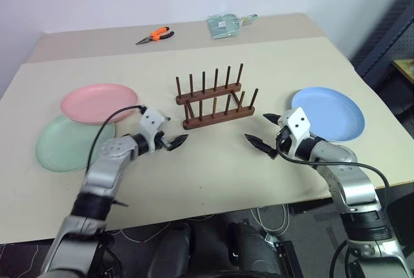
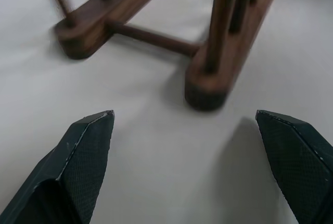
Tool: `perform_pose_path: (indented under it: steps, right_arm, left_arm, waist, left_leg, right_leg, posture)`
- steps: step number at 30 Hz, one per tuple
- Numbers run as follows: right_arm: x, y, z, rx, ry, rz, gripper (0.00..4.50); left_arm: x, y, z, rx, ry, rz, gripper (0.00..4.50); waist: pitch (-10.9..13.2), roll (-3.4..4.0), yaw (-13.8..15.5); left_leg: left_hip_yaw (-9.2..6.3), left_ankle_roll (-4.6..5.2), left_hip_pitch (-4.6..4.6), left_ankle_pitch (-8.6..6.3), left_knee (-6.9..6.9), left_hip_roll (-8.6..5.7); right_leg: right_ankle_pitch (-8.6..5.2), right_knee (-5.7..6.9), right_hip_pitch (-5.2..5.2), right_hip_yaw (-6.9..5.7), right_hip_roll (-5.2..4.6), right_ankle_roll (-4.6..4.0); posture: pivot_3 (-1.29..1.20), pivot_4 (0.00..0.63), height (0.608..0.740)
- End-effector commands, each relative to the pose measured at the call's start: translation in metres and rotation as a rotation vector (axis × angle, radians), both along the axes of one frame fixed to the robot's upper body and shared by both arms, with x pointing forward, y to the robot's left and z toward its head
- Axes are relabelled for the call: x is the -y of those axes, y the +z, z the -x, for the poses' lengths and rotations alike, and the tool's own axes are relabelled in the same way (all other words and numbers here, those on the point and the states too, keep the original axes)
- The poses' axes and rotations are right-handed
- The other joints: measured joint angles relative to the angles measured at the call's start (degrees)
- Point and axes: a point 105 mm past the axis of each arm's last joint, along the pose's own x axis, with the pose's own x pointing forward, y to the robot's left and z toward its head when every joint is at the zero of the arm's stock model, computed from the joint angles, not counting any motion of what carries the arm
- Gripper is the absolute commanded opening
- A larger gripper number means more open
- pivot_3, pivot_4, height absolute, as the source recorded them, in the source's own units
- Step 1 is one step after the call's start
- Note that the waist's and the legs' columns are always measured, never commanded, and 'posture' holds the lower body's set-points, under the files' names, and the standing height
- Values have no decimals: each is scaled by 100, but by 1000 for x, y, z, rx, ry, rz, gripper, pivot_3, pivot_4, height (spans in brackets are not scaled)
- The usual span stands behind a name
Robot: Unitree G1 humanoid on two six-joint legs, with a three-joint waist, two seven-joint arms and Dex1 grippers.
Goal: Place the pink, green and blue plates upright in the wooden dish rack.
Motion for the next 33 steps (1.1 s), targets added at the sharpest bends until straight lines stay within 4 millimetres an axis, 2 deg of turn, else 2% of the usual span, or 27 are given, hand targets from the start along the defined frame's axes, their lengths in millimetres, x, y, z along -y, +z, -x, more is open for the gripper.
perform_pose_path:
  steps: [1, 2, 5, 9, 11, 12, 20, 22, 24, 25, 29, 31, 33]
  right_arm:
    - [2, 12, 4, 54, -20, -13, 4500]
    - [3, 12, 5, 56, -26, -12, 4500]
    - [4, 9, 8, 56, -42, -9, 4500]
    - [5, 7, 11, 55, -52, -6, 4500]
    - [11, 6, 11, 48, -62, 9, 4500]
    - [13, 5, 11, 45, -66, 16, 4500]
    - [66, 5, 11, 34, -181, 107, 4500]
    - [76, 4, 13, 29, -202, 123, 4500]
    - [82, 1, 15, 22, -216, 136, 4500]
    - [83, -1, 16, 19, -219, 141, 4500]
    - [83, -4, 19, 12, -213, 151, 4500]
    - [83, -7, 23, -1, -203, 160, 4500]
    - [82, -10, 27, -19, -182, 165, 3976]
  left_arm:
    - [14, -10, -5, -20, -69, -31, 4459]
    - [18, -10, -7, -21, -84, -24, 4459]
    - [27, -7, -7, -21, -124, 15, 3672]
    - [33, -9, 2, -29, -177, 24, 1622]
    - [37, -10, 13, -29, -225, 28, 776]
    - [38, -10, 17, -29, -239, 28, 768]
    - [49, 0, 67, -19, -473, -37, 769]
    - [48, 0, 73, -18, -502, -59, 769]
    - [43, -4, 69, -20, -481, -93, 1823]
    - [40, -7, 67, -21, -463, -109, 2186]
    - [25, -12, 58, -34, -368, -137, 4213]
    - [9, -15, 62, -71, -320, -145, 4213]
    - [-7, -20, 78, -154, -301, -141, 4265]
  waist:
    - [-1, -1, -9]
    - [-1, -1, -10]
    - [-1, 0, -11]
    - [-1, 0, -14]
    - [-2, 1, -20]
    - [-2, 2, -24]
    - [-2, 1, -9]
    - [-2, 2, -9]
    - [-1, 1, -12]
    - [-1, 1, -13]
    - [-2, 1, -29]
    - [-2, 1, -46]
    - [-2, 2, -88]
  left_leg:
    - [2, 0, 1, 0, 1, 0]
    - [2, 1, 1, 0, 0, -1]
    - [1, 1, 2, 0, -1, -1]
    - [1, 1, 2, 0, 1, 0]
    - [2, 1, 2, 0, 0, 0]
    - [1, 1, 2, 0, -1, 0]
    - [0, 3, 2, -1, -1, 0]
    - [1, 3, 2, -2, 0, 1]
    - [1, 3, 2, -1, 1, 2]
    - [1, 3, 2, -1, 1, 2]
    - [1, 4, 4, -1, 0, 4]
    - [1, 4, 4, -1, -1, 4]
    - [1, 4, 6, -2, -5, 6]
  right_leg:
    - [0, -2, 1, 0, 0, 0]
    - [0, -1, 1, 1, -1, 1]
    - [0, 0, 1, 2, -1, 1]
    - [0, 1, 1, 2, -1, 1]
    - [0, 1, 2, 3, -1, 2]
    - [0, 0, 1, 3, -1, 2]
    - [-4, -2, 5, 4, -3, -3]
    - [-6, -2, 5, 4, -3, -6]
    - [-7, -2, 5, 4, -2, -10]
    - [-9, -2, 5, 4, -2, -13]
    - [-7, -1, 5, 4, -1, -8]
    - [-6, 0, 5, 4, 0, -6]
    - [-7, 0, 5, 5, 0, -5]
  posture:
    - [0, 150, 740]
    - [0, 150, 740]
    - [0, 150, 740]
    - [0, 150, 740]
    - [0, 150, 740]
    - [0, 150, 740]
    - [0, 150, 740]
    - [0, 150, 740]
    - [0, 150, 740]
    - [0, 150, 740]
    - [0, 150, 740]
    - [0, 150, 740]
    - [0, 150, 740]
